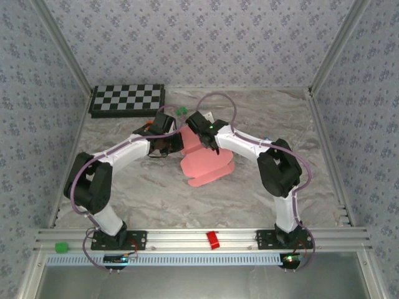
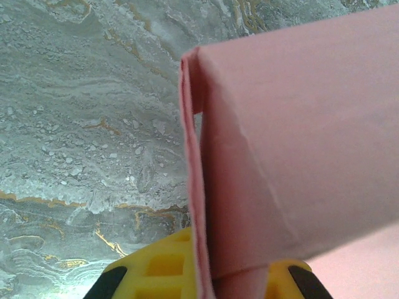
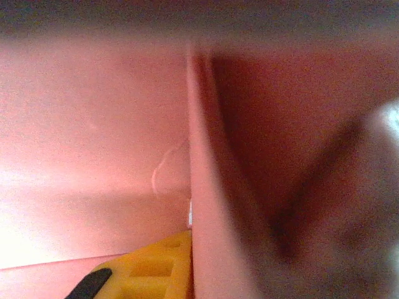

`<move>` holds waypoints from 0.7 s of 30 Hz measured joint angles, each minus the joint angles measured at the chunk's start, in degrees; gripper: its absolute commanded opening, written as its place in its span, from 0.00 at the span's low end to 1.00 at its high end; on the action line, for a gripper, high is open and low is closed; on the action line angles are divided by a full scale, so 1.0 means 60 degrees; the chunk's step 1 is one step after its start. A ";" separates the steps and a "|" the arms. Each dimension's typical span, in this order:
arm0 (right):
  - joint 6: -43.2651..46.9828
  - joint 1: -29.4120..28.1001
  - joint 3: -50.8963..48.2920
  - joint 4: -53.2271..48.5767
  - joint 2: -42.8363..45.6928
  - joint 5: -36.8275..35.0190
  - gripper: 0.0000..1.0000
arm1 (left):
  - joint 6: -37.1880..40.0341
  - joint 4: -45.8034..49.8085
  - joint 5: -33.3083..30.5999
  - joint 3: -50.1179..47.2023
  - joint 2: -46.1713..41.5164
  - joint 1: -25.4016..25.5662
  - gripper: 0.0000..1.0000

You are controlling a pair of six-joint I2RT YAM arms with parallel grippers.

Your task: Fold the paper box

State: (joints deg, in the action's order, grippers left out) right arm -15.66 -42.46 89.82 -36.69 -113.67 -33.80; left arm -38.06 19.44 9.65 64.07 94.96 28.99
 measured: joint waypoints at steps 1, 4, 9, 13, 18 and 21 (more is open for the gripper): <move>0.0004 0.0029 -0.0011 0.0018 0.0018 0.0113 0.18 | 0.0000 0.0007 -0.0007 0.0000 0.0000 0.0000 0.00; 0.0066 0.0117 -0.0164 0.0168 0.0182 0.0459 0.23 | 0.0000 0.0015 -0.0040 0.0000 0.0000 0.0000 0.00; 0.0277 0.0189 -0.0321 0.0397 0.0495 0.0965 0.38 | -0.0029 0.0051 -0.0073 0.0000 0.0011 -0.0018 0.00; 0.0401 0.0186 -0.0321 0.0630 0.0590 0.1322 0.43 | -0.0033 0.0058 -0.0073 0.0000 0.0018 -0.0018 0.00; 0.0623 0.0175 -0.0393 0.0925 0.0612 0.1861 0.48 | -0.0084 0.0073 -0.0076 0.0000 0.0146 -0.0018 0.00; 0.0732 0.0149 -0.0532 0.0991 0.0725 0.2040 0.55 | -0.0142 0.0076 -0.0076 0.0000 0.0270 -0.0018 0.00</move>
State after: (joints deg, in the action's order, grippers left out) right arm -11.27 -41.56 86.63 -30.74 -109.32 -21.56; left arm -38.92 19.90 9.19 64.07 96.57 28.88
